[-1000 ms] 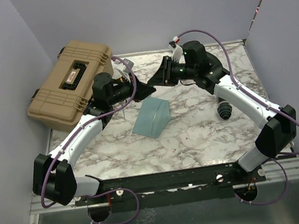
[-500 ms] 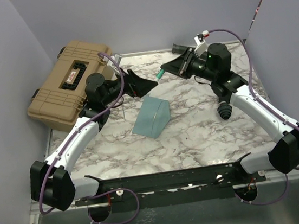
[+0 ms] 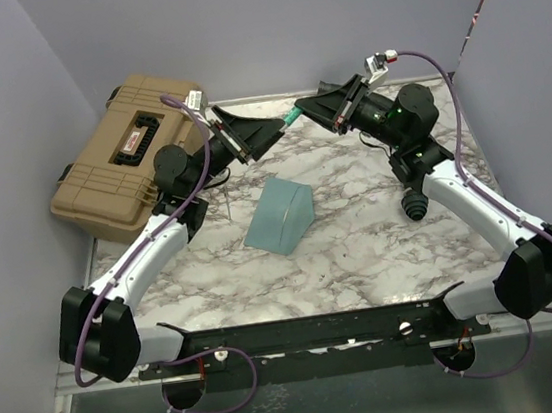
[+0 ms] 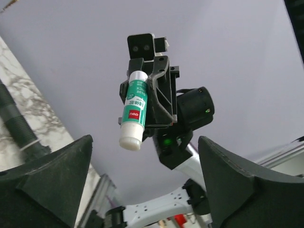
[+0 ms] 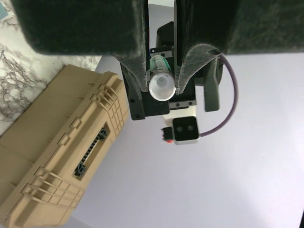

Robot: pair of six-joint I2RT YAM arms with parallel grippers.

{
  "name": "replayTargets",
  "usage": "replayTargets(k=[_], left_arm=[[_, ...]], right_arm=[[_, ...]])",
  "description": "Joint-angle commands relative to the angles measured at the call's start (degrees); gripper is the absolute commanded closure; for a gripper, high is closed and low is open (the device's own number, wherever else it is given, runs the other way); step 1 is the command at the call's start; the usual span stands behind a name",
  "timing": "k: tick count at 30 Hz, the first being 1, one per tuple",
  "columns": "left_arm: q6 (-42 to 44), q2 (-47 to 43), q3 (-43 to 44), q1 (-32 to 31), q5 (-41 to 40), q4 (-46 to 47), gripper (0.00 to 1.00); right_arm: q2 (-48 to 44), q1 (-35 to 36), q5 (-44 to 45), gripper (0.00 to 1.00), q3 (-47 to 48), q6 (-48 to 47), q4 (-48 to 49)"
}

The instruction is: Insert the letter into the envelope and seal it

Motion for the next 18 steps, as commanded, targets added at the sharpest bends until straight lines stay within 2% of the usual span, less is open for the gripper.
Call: replayTargets(k=[1,4,8,10,12,18], left_arm=[[-8.4,1.6,-2.0,-1.5,-4.4,5.1,0.19],[-9.2,1.8,-3.2,-1.8,-5.9,6.5,0.38],[-9.2,2.3,-3.2,-1.8,-6.3,7.3,0.56],[-9.4,2.8,-3.5,-1.8,-6.1,7.7,0.62],[-9.5,3.2,-3.9,-1.8,-6.1,8.0,0.66],[-9.1,3.6,-4.9,-1.7,-8.1,9.1,0.67]], right_arm=[[1.9,0.1,-3.8,0.99,-1.5,4.0,7.3],[2.3,0.0,-4.5,0.99,-1.9,4.7,8.3],[2.3,0.1,-4.5,0.99,-2.2,4.6,7.9],[2.4,0.1,-4.7,1.00,-2.4,4.6,7.9],[2.5,0.1,-4.9,1.00,-2.5,4.7,7.9],[2.3,0.1,-5.6,0.99,-2.9,4.8,7.6]])
